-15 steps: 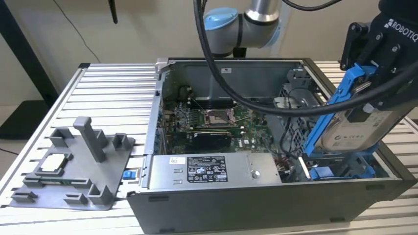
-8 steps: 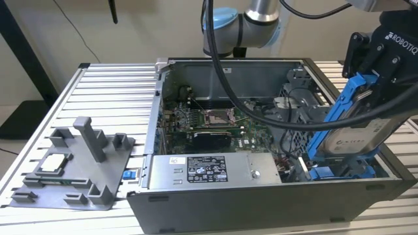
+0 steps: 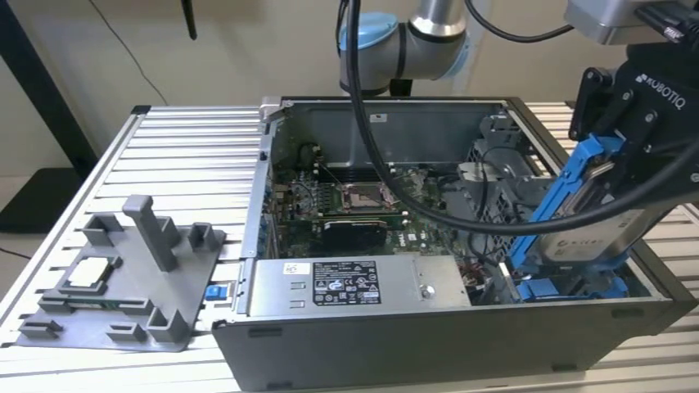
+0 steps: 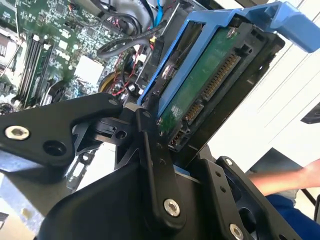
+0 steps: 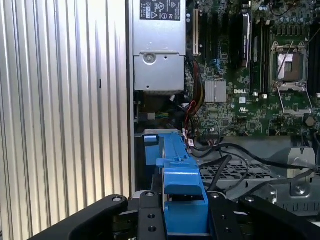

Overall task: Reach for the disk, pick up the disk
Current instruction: 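Pick up the disk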

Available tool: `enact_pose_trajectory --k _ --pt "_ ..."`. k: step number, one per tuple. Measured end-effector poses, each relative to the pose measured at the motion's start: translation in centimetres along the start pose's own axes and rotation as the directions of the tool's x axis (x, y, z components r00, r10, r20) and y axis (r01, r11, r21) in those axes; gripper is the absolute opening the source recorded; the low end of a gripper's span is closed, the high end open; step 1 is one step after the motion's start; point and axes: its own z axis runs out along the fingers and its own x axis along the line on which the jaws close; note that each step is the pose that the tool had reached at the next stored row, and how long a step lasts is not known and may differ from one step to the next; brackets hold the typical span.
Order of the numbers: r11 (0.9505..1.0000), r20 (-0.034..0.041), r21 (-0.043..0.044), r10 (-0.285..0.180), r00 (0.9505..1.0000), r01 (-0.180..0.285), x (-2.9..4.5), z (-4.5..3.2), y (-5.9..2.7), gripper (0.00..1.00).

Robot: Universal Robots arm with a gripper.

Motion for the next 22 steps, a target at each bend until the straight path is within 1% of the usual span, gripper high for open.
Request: enact_pose_trajectory --k 2,3,4,6,8,11,14,16,20,22 --pt "1.0000 0.0031 0.0003 0.007 1.0000 -0.007 -0.05 0.22 0.00 0.00" --pt "1.0000 0.0044 0.0003 0.008 1.0000 -0.008 -0.19 0.33 0.00 0.00" --pt "1.0000 0.0049 0.0003 0.008 1.0000 -0.008 -0.42 0.38 0.01 0.00" --pt "1.0000 0.0050 0.0003 0.008 1.0000 -0.008 -1.16 0.48 0.05 0.00" --pt "1.0000 0.0052 0.0003 0.008 1.0000 -0.008 -1.51 0.54 -0.02 0.00" --pt "1.0000 0.0060 0.0003 0.009 0.9999 -0.009 -1.57 0.56 -0.53 0.00" --pt "1.0000 0.0074 0.0003 0.009 0.9999 -0.009 -1.61 0.57 -1.43 0.00" --pt "0.9999 0.0075 0.0000 0.010 0.9999 -0.010 -1.51 0.57 -1.55 0.00" --pt "0.9999 0.0079 -0.0004 0.011 0.9999 -0.011 -0.99 0.54 -1.58 0.00" --pt "0.9999 0.0096 -0.0004 0.011 0.9999 -0.011 -0.98 0.53 -1.55 0.00"
